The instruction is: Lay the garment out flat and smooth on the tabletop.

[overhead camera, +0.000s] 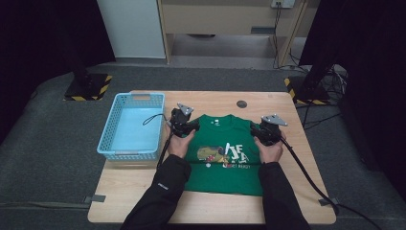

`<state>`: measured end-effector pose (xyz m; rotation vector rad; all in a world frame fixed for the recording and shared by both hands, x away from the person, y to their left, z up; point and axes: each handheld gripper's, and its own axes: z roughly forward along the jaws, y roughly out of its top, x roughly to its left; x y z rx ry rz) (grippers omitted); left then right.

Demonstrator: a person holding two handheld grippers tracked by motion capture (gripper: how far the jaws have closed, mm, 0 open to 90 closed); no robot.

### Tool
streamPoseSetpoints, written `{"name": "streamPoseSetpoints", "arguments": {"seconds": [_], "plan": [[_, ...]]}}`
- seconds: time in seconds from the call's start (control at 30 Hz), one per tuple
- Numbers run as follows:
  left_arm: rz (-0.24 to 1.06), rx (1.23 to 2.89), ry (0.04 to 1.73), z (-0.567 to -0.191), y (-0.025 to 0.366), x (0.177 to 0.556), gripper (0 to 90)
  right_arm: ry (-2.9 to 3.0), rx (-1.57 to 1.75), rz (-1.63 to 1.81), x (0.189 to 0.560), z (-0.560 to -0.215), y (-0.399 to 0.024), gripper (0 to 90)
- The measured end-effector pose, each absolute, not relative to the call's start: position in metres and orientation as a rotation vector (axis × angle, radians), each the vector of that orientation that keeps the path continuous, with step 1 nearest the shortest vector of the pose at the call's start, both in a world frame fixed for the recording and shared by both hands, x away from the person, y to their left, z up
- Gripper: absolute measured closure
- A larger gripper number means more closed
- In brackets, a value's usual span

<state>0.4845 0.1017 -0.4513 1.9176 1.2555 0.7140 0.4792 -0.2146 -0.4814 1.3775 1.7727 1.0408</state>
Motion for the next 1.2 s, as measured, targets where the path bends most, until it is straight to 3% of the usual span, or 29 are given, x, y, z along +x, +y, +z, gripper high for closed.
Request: {"name": "streamPoseSetpoints", "arguments": {"seconds": [0.27,0.6,0.9,1.2], "plan": [[0.663,1.941,1.314,-0.466,0.122,0.454,34.8,1.830,1.392,1.041,0.458,-0.478,-0.238,41.6],[0.629,1.981,1.391,-0.496,0.123,0.460,34.5,1.801,1.550,0.940,0.459,-0.506,-0.279,43.7],[0.633,2.002,1.406,-0.509,0.120,0.462,30.4,1.863,1.545,0.796,0.471,-0.532,-0.276,40.1],[0.609,1.974,1.383,-0.508,0.129,0.449,26.5,1.824,1.557,0.763,0.473,-0.535,-0.291,39.3]]}}
